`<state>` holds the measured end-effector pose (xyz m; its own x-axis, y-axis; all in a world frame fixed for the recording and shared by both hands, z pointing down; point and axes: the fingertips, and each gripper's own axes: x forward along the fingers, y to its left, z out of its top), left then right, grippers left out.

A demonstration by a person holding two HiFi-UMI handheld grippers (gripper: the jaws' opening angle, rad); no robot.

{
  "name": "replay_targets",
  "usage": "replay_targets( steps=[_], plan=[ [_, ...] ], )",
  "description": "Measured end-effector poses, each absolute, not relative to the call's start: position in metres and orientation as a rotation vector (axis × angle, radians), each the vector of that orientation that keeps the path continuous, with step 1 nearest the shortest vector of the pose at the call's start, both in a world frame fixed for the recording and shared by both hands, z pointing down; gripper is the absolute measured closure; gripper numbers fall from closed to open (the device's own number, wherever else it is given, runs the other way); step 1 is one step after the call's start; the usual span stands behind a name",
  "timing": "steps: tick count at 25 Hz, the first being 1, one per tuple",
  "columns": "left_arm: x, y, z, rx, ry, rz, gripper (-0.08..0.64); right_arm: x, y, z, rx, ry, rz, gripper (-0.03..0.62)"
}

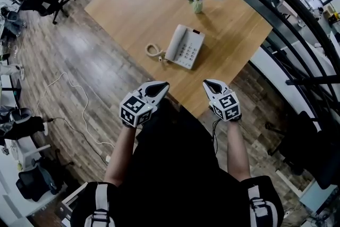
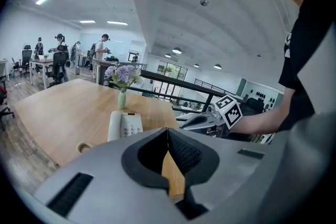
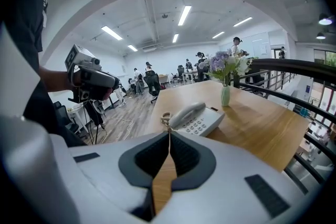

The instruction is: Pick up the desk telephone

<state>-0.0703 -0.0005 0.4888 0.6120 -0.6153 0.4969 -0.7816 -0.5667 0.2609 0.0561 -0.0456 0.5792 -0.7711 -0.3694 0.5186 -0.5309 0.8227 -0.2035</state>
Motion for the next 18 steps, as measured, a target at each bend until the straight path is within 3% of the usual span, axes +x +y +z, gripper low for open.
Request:
replay_targets(
  steps=[18],
  plan=[
    [-0.066,-0.037,0.495,2.409,-1.027,0.499,0.538,0.075,-0.059,0.586,0.778,-2.483,0.522,0.568]
  ],
)
